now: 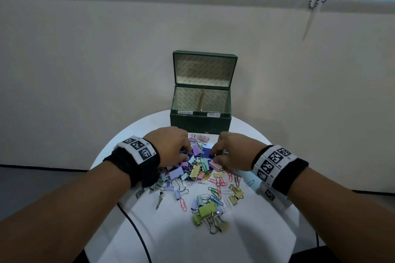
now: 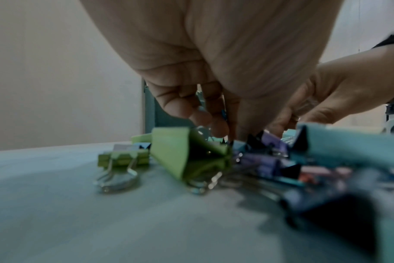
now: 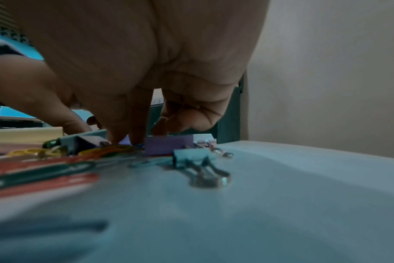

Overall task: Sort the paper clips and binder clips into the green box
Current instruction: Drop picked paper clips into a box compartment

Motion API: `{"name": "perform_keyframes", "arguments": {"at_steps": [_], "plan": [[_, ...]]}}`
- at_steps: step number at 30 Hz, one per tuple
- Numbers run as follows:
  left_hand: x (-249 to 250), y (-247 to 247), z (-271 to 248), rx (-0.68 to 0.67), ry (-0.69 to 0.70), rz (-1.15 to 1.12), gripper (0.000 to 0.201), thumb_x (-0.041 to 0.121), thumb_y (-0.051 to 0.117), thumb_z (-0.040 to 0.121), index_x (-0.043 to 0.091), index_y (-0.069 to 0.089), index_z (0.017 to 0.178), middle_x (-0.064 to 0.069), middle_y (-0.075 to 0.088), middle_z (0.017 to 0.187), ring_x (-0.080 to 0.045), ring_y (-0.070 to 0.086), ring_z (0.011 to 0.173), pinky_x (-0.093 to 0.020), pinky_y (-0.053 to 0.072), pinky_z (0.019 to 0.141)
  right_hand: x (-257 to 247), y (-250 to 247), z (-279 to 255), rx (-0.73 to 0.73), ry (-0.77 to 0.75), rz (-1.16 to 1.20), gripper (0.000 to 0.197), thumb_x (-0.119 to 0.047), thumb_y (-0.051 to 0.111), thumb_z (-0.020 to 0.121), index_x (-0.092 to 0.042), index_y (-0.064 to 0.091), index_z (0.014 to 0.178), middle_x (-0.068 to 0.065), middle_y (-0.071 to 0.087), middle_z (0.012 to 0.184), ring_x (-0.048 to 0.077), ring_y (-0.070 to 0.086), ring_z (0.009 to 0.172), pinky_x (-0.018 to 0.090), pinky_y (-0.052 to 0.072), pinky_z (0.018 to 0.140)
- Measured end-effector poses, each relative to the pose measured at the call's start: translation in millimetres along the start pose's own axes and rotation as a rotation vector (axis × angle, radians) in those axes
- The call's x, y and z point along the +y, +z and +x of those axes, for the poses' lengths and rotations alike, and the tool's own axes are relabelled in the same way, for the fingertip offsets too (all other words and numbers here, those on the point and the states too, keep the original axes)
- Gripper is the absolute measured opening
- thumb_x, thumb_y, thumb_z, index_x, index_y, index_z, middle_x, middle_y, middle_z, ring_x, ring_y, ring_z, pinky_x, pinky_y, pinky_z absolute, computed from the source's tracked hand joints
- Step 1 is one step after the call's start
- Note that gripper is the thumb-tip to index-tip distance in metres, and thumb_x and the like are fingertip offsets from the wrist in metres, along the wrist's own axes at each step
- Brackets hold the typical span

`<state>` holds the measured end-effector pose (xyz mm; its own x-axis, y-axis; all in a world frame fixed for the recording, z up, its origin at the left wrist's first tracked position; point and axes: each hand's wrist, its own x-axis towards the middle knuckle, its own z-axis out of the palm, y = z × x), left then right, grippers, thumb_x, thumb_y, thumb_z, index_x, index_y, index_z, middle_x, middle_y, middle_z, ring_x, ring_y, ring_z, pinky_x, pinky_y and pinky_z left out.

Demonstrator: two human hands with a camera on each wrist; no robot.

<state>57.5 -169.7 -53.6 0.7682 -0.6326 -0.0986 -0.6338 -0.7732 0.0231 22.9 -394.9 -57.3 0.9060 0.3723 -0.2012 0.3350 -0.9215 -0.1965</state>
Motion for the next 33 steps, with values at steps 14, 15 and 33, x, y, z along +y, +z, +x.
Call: {"name": "perform_keyframes", "arguments": {"at_steps": [14, 15, 33], "plan": [[0.1, -3.5, -0.7, 0.187, -0.032, -0.145, 0.007, 0.026, 0.055, 0.089, 0.031, 0.053, 0.083, 0.012, 0.053, 0.08, -0.009, 0.051, 0.074, -0.025, 0.048, 0.068, 2.0, 2.4, -1.0, 0.036, 0.055, 0.072, 0.035, -0.057, 0.06, 0.089, -0.031, 0.073, 0.109, -0.008, 0.059, 0.099, 0.013, 0.059, 0.092, 0.034, 0.054, 0.084], [0.1, -6.5, 0.4, 0.176, -0.03, -0.141, 0.007, 0.026, 0.054, 0.09, 0.03, 0.053, 0.085, 0.013, 0.054, 0.08, -0.009, 0.052, 0.073, -0.026, 0.049, 0.068, 2.4, 2.5, -1.3, 0.027, 0.068, 0.072, 0.038, -0.06, 0.061, 0.087, -0.03, 0.072, 0.108, -0.008, 0.061, 0.097, 0.013, 0.06, 0.09, 0.035, 0.054, 0.083], [14.5, -79.1, 113.4, 0.262, -0.188, -0.257, 0.033, 0.017, 0.054, 0.098, 0.017, 0.065, 0.129, -0.003, 0.068, 0.126, -0.02, 0.063, 0.112, -0.031, 0.047, 0.101, 5.8, 4.1, -2.1, 0.066, 0.052, 0.111, 0.02, -0.015, 0.053, 0.093, -0.028, 0.067, 0.1, -0.004, 0.069, 0.094, 0.019, 0.062, 0.086, 0.034, 0.056, 0.078]]}}
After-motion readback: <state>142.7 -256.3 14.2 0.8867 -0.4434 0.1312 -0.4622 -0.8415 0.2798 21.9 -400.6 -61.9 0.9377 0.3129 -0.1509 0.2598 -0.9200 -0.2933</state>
